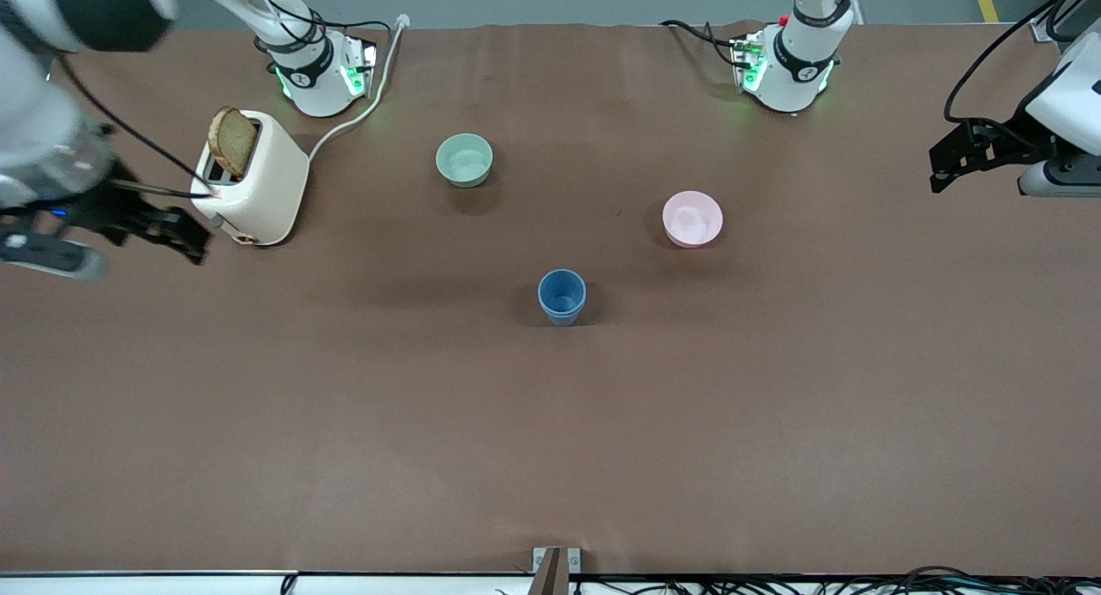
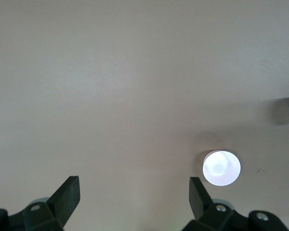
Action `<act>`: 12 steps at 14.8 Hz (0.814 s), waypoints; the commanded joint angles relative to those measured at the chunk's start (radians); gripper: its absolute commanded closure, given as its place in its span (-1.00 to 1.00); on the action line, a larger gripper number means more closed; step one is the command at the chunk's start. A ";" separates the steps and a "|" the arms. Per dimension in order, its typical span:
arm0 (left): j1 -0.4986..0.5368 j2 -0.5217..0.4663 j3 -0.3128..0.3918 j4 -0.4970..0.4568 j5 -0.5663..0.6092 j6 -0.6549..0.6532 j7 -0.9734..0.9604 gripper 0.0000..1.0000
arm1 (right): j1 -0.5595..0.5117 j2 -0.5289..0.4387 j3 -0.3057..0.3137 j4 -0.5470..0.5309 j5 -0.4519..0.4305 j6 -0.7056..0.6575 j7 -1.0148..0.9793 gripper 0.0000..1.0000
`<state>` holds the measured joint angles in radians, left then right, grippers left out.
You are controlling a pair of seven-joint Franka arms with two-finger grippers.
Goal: Stack blue cups with both arms
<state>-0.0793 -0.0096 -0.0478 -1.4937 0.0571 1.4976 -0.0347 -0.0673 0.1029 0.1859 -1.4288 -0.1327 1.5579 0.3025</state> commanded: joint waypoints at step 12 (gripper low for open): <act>-0.010 -0.006 0.000 0.015 -0.029 -0.053 0.024 -1.00 | -0.003 -0.083 -0.198 -0.099 0.146 -0.003 -0.281 -1.00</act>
<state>-0.0880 -0.0100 -0.0500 -1.4874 0.0471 1.4678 -0.0315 -0.0669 0.0544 -0.0140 -1.4933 -0.0277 1.5412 0.0216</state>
